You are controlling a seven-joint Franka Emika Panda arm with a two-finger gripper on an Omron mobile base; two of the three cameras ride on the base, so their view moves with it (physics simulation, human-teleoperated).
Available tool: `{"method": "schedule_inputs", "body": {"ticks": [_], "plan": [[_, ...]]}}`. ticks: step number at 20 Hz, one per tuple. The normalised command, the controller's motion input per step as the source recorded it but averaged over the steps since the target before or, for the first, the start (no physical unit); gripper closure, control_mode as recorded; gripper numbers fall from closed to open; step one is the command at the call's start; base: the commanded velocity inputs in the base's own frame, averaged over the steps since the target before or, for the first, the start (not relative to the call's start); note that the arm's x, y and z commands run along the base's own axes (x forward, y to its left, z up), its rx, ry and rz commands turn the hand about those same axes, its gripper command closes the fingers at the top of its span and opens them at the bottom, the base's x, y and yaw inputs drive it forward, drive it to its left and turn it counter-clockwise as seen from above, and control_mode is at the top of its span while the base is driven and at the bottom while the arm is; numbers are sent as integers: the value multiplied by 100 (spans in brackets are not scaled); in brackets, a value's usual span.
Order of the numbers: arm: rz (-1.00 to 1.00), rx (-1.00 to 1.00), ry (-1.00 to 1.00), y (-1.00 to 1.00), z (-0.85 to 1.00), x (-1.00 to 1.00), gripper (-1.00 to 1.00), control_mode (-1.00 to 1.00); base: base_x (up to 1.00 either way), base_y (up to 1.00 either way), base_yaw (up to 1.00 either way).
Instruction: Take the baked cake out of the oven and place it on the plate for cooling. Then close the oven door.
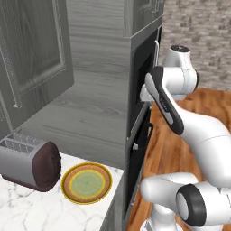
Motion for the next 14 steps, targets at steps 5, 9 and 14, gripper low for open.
{"method": "schedule_inputs", "body": {"ticks": [5, 9, 14], "plan": [[-11, 12, 0, -65, -21, 3, -100, -100, 0, 0, 0], [-5, 15, 0, -51, -36, 15, -100, -100, 0, 0, 0], [0, 15, 0, -20, -53, 27, -100, -100, 0, 0, 0]]}}
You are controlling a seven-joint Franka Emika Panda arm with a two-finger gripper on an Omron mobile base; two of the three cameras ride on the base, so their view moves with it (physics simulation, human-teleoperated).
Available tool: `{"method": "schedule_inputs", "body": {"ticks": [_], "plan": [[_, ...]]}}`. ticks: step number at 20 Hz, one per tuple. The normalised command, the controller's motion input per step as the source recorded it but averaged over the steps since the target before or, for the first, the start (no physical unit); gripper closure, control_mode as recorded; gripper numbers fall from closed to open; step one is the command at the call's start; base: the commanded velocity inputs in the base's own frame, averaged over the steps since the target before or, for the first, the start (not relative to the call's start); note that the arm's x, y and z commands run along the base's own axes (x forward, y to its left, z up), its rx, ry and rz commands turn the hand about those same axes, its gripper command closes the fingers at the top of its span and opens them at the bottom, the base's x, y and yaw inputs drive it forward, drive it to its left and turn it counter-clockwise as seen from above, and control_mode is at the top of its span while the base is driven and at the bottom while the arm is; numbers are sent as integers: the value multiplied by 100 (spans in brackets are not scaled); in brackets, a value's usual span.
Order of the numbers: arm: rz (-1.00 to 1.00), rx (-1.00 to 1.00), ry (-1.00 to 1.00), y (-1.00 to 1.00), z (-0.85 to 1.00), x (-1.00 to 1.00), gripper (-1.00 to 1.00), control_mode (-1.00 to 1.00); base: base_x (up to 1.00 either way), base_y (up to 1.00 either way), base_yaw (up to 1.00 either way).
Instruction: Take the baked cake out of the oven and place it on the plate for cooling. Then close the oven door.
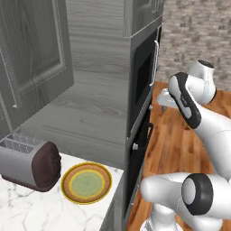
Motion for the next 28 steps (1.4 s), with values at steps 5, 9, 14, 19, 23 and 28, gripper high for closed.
{"method": "schedule_inputs", "body": {"ticks": [5, 9, 14, 19, 23, 28], "plan": [[0, 10, -1, -4, -63, 35, -100, -100, 0, 0, 0], [0, 16, -10, -40, -57, 11, -100, -100, 0, 0, 0], [1, 20, -21, -35, -51, 0, -100, -100, 0, 0, 0], [0, 19, -10, -1, -52, 12, -100, -100, 0, 0, 0], [0, 20, 3, 0, -52, 43, -100, -100, 0, 0, 0], [0, 26, 20, 0, -42, 44, -100, -100, 0, 0, 0]]}}
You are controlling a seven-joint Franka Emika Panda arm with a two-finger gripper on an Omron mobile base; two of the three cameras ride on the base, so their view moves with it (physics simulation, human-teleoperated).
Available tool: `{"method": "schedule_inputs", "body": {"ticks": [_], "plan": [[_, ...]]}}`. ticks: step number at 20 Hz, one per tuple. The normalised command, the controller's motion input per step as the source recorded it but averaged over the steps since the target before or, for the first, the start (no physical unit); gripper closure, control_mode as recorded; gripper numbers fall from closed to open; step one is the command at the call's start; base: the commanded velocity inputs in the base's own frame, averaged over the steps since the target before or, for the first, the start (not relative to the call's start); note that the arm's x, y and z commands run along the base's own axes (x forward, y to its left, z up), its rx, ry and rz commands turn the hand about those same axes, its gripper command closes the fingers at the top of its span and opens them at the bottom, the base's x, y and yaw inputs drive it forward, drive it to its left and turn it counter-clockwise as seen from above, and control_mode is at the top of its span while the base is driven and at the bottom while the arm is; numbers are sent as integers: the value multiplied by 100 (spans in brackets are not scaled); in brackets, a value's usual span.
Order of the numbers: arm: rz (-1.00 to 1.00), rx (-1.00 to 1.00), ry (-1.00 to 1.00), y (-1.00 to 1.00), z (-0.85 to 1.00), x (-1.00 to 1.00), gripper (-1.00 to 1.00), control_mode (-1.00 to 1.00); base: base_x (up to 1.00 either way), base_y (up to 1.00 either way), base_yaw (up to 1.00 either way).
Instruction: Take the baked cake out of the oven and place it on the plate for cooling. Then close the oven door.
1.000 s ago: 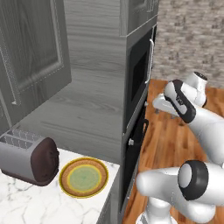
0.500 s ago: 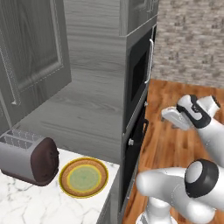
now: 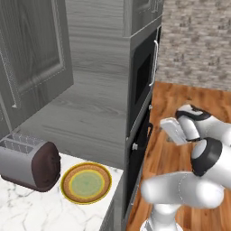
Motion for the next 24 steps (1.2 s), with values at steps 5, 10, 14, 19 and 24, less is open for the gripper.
{"method": "schedule_inputs", "body": {"ticks": [5, 10, 14, 19, 24], "plan": [[0, 23, 20, 0, -49, 35, -100, -100, 0, 0, 0], [0, 19, 8, 0, -47, 17, -100, -100, 0, 0, 0], [0, 14, 1, 17, -43, 14, -100, -100, 0, 0, 0], [0, 8, 0, 33, -31, 30, -100, -100, 0, 0, 0], [0, 5, 0, 14, -24, 33, -100, -100, 0, 0, 0]]}}
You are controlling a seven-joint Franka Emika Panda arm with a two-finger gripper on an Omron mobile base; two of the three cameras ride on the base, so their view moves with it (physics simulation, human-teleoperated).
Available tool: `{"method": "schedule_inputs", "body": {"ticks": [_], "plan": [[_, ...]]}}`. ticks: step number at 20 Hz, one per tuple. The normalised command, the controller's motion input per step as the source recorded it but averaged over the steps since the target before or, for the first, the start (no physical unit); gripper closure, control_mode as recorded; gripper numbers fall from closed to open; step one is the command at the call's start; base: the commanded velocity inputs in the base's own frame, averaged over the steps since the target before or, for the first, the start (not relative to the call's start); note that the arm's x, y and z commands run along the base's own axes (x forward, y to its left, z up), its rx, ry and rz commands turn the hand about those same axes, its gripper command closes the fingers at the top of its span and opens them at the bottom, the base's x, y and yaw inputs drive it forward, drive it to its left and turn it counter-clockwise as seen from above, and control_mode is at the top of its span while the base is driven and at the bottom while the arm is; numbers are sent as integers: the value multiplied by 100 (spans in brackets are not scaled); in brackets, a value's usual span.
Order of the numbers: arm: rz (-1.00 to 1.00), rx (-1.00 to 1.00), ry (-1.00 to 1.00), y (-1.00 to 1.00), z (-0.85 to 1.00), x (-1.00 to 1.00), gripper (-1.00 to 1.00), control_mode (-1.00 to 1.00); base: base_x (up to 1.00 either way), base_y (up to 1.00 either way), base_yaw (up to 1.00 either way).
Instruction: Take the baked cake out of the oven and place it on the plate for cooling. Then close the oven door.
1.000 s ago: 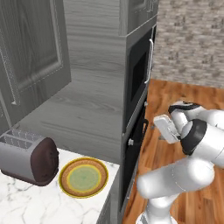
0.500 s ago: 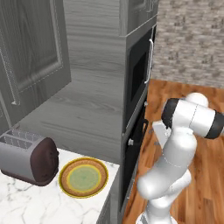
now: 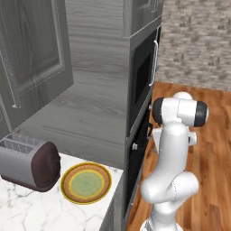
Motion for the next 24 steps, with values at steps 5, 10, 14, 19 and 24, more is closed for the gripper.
{"method": "schedule_inputs", "body": {"ticks": [5, 10, 14, 19, 24], "plan": [[0, 1, 0, 4, -29, 30, -100, -100, 0, 0, 0], [0, 0, 0, 13, -34, 34, -100, -100, 0, 0, 0], [0, 0, 0, 23, -30, 40, -100, -100, 0, 0, 0], [0, 0, 0, 37, -14, 26, -100, -100, 0, 0, 0], [0, -1, 0, 51, -19, 20, 100, -100, 0, 0, 0]]}}
